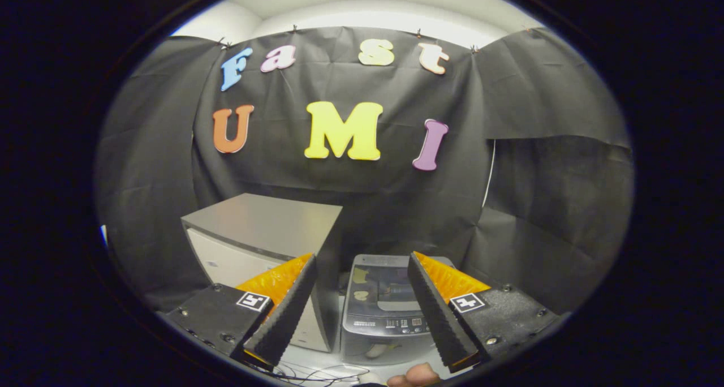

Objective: Put the clothes into the washing machine and then close the washing machine lid.

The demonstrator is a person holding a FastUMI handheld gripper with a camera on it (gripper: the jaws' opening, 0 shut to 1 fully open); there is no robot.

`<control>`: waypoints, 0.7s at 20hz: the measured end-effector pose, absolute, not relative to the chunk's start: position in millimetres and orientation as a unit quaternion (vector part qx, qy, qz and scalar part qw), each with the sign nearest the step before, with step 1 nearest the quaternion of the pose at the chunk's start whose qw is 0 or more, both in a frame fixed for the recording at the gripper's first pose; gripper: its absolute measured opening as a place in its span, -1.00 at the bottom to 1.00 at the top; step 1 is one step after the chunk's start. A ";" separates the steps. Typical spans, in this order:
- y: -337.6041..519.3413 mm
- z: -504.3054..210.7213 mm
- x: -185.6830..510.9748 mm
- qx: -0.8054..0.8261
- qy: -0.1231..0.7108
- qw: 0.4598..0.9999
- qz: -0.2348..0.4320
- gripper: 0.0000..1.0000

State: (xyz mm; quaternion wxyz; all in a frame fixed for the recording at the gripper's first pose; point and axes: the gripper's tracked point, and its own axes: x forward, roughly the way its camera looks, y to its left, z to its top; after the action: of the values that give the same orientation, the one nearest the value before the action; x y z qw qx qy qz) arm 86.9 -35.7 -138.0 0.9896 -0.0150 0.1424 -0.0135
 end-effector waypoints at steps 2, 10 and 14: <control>-32.1 -131.8 61.8 -0.013 0.139 0.990 -0.009 1.00; -56.5 -86.1 -4.4 -0.022 0.097 0.995 -0.016 1.00; -67.7 -68.2 -35.0 -0.011 0.074 0.997 -0.020 1.00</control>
State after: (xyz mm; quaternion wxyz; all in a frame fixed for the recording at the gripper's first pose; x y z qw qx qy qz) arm -35.0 -67.7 -68.2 0.9970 -0.0108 0.0738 -0.0198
